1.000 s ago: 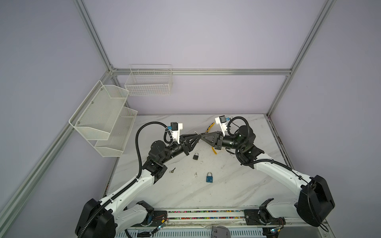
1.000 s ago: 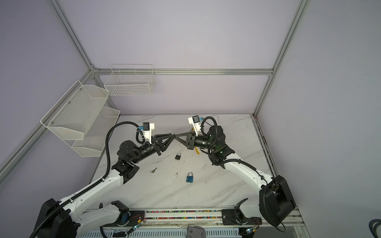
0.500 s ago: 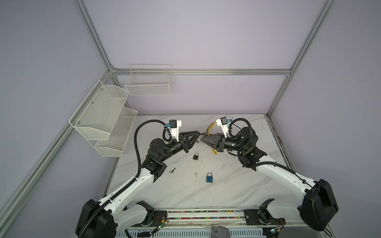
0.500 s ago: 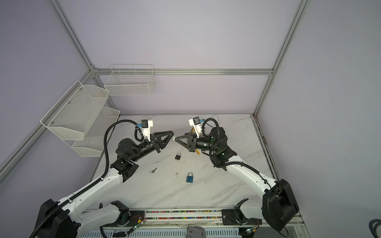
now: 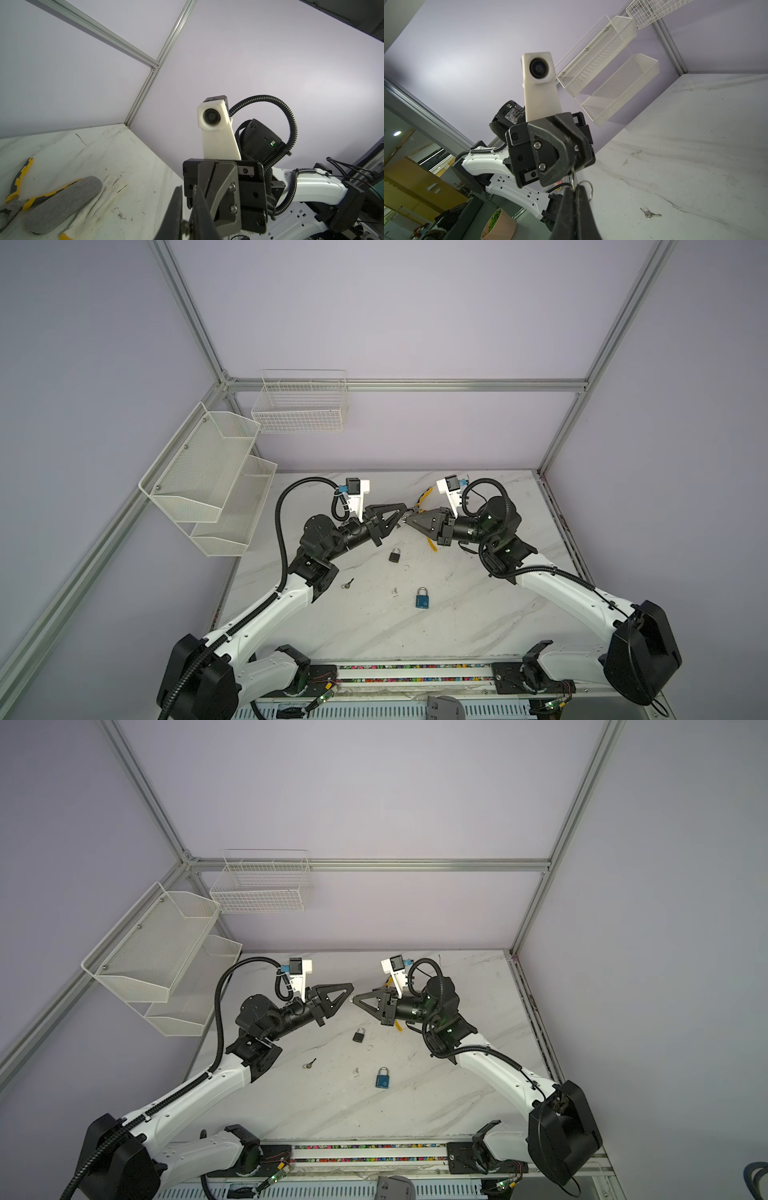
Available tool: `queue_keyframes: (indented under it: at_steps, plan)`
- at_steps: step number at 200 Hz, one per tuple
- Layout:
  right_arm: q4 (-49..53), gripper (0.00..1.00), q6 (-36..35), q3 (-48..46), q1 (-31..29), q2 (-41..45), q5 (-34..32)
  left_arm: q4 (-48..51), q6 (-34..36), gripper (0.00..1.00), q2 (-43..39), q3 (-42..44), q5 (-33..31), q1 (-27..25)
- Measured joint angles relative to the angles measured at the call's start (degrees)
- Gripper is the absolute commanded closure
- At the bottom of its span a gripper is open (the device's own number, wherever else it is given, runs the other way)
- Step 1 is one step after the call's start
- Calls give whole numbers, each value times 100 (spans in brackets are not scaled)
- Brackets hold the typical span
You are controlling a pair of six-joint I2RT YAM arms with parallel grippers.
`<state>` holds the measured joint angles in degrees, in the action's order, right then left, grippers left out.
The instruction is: Unlock with the key
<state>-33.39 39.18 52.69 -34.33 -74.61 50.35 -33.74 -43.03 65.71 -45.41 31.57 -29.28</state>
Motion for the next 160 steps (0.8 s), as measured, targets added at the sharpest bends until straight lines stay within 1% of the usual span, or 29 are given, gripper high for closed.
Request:
queue_keyframes:
  at_steps: [15,18,20,21,28,35,43,44,45,46,48,53,56,78,90,139,160]
  plan:
    - [-22,100,-4,-9,9,-4,4,-33,-13,100,-4,-15,42,0]
    - [-24,96,-9,-9,9,-4,4,-33,-11,100,-4,-15,44,0]
    - [-24,95,-11,-9,9,-4,2,-31,-11,100,-4,-17,44,0]
    - [-24,92,-11,-9,9,-4,2,-31,-11,100,-4,-17,46,0]
    - [-22,87,-24,-9,9,-4,2,-13,-7,100,-4,-20,55,0]
    - [-15,85,-39,-9,9,-4,-15,7,11,100,-2,-28,68,0]
    - [-17,80,-59,-9,9,-4,-15,52,31,100,-2,-42,66,0]
    - [-15,77,-66,-9,9,-4,-15,57,31,100,-2,-44,68,0]
    - [-17,77,-70,-9,9,-2,-15,61,33,100,-2,-44,68,0]
    - [-17,75,-68,-9,9,-2,-17,66,33,100,-2,-46,68,0]
    - [-15,74,-68,-9,11,-2,-17,70,37,100,-2,-46,68,0]
    - [-20,67,-90,-11,11,2,-20,94,46,100,-2,-50,66,0]
    - [-20,65,-122,-11,17,4,-24,116,57,100,-2,-50,66,0]
    - [-26,61,-153,-20,76,33,-4,190,66,100,-2,-50,76,0]
    - [-31,61,-175,-20,125,52,9,192,74,100,-2,-50,101,0]
    - [-31,61,-289,4,160,2,212,188,83,100,37,-131,267,0]
    - [-28,65,-354,57,160,-111,313,188,83,100,92,-210,317,0]
